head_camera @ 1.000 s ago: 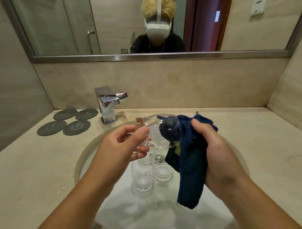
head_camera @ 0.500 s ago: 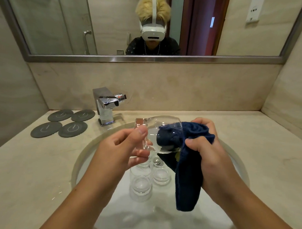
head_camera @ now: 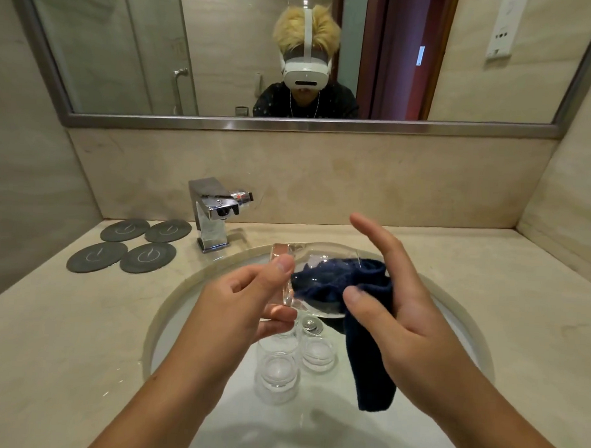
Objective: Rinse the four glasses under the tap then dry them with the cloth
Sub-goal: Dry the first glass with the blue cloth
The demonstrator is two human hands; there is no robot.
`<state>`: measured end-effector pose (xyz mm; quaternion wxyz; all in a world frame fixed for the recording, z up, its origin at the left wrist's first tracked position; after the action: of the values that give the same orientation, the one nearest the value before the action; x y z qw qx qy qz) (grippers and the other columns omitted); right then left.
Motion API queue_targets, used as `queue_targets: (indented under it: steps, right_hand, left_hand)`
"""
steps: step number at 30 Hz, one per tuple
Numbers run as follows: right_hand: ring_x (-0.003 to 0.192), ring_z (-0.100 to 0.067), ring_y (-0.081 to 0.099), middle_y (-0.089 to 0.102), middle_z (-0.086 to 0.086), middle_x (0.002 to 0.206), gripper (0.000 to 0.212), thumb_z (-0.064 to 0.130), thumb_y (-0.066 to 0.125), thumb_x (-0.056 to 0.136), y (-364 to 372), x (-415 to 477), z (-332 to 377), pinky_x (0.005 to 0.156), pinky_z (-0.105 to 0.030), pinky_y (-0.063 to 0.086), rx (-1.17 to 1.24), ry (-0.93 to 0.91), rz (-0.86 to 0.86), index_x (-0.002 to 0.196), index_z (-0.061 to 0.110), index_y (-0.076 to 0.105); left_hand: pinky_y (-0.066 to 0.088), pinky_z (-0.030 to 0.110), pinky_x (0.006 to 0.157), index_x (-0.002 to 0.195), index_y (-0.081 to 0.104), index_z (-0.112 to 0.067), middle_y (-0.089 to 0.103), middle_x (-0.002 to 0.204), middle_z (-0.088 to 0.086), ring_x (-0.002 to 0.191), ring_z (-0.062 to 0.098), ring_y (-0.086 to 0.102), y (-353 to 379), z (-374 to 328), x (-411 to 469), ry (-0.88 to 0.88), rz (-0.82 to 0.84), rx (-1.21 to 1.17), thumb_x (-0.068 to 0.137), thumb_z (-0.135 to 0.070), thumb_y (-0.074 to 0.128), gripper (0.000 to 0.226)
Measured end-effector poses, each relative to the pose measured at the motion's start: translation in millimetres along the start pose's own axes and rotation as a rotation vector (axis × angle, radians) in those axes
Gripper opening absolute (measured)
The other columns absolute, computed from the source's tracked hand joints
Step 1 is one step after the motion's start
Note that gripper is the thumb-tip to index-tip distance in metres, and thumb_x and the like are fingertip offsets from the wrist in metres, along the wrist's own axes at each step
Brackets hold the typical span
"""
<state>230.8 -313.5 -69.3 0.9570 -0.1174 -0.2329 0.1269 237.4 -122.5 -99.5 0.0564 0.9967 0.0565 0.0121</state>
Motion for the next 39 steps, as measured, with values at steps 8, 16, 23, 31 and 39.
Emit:
queue_targets:
  steps: [8, 16, 23, 31, 39]
  right_hand:
    - [0.102, -0.007, 0.074, 0.072, 0.029, 0.114, 0.093, 0.017, 0.075, 0.093, 4, -1, -3, 0.087, -0.012, 0.053, -0.096, 0.061, 0.165, 0.142, 0.08, 0.027]
    - [0.099, -0.016, 0.079, 0.08, 0.006, 0.109, 0.094, -0.003, 0.084, 0.081, -9, 6, -10, 0.092, -0.023, 0.06, 0.062, 0.108, 0.099, 0.136, 0.066, 0.055]
    - [0.091, -0.013, 0.077, 0.078, 0.009, 0.103, 0.081, -0.013, 0.084, 0.076, -6, 7, -12, 0.077, -0.024, 0.06, 0.005, 0.062, 0.087, 0.12, 0.054, 0.07]
    - [0.097, -0.007, 0.076, 0.076, 0.017, 0.106, 0.073, -0.001, 0.092, 0.076, 5, 2, -10, 0.082, -0.017, 0.058, 0.005, 0.072, 0.132, 0.125, 0.047, 0.067]
    - [0.093, -0.009, 0.076, 0.076, 0.016, 0.1, 0.067, 0.043, 0.093, 0.064, 1, 4, -11, 0.082, -0.022, 0.06, 0.181, 0.138, 0.013, 0.125, 0.058, 0.069]
  left_hand:
    - [0.063, 0.038, 0.084, 0.106, 0.082, -0.02, 0.081, 0.105, 0.011, 0.08, 0.022, 0.072, 5, 5, -1, -0.023, 0.06, 0.039, 0.079, -0.06, 0.073, 0.05]
    - [0.062, 0.037, 0.095, 0.121, 0.074, -0.034, 0.073, 0.123, 0.011, 0.11, 0.022, 0.076, 5, 4, -1, 0.129, 0.162, 0.146, 0.074, -0.057, 0.079, 0.052]
    - [0.059, 0.039, 0.094, 0.138, 0.062, -0.036, 0.072, 0.133, 0.0, 0.114, 0.017, 0.074, 3, 1, 1, 0.111, 0.243, 0.201, 0.081, -0.067, 0.065, 0.065]
    - [0.063, 0.035, 0.071, 0.112, 0.078, -0.029, 0.078, 0.107, 0.012, 0.081, 0.034, 0.077, 1, -2, -1, 0.082, 0.106, 0.135, 0.08, -0.046, 0.076, 0.036]
    - [0.065, 0.042, 0.085, 0.118, 0.069, -0.049, 0.068, 0.126, -0.006, 0.094, 0.026, 0.078, 6, -3, -5, 0.19, 0.124, 0.278, 0.074, -0.055, 0.089, 0.049]
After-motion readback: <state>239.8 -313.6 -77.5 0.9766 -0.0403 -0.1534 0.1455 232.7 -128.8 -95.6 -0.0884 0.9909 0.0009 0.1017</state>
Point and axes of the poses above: each hand's wrist, its own x-axis towards the middle knuckle, its own y-axis out of the palm, z = x × y, the point moved 4 cm from there along x, towards the middle knuckle
